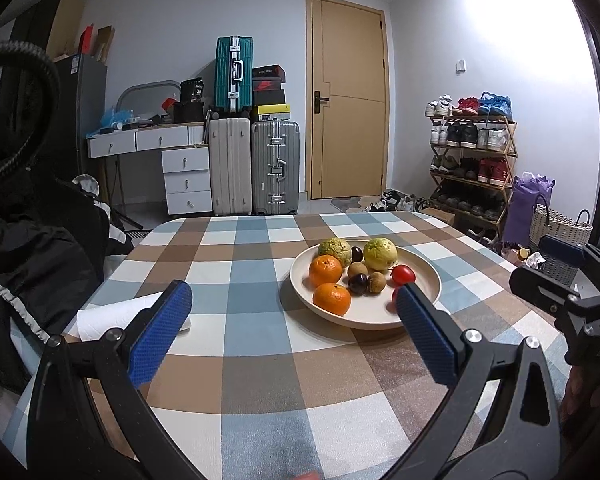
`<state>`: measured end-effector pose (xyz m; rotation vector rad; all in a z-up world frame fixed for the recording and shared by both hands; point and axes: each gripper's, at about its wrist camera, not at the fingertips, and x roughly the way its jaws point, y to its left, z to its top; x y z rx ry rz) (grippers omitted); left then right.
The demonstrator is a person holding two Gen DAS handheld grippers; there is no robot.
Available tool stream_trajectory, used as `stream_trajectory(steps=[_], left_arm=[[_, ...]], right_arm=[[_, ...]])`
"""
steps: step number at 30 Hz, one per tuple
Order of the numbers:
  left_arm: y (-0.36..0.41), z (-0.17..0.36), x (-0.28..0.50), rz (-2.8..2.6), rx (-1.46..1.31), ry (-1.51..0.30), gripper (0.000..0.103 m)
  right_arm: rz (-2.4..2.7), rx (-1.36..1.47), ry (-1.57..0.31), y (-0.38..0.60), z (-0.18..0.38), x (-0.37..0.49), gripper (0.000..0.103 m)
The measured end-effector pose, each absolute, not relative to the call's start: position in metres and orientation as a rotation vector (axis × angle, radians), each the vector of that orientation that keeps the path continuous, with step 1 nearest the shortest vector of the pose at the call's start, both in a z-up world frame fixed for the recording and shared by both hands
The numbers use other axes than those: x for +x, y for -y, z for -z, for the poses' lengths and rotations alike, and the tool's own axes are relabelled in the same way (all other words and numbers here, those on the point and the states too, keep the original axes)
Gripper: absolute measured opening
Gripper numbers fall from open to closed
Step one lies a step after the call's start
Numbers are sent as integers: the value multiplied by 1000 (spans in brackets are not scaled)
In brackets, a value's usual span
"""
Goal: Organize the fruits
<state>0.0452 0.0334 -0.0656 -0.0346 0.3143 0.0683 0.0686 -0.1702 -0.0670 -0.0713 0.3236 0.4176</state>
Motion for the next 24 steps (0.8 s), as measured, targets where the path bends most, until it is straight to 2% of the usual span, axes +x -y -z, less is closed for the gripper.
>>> stream_trajectory(steps=[24], left_arm=[[-34,66,45,-65,-45,-316,102]], right_arm=[[-422,-72,-323,168,66,69,103]])
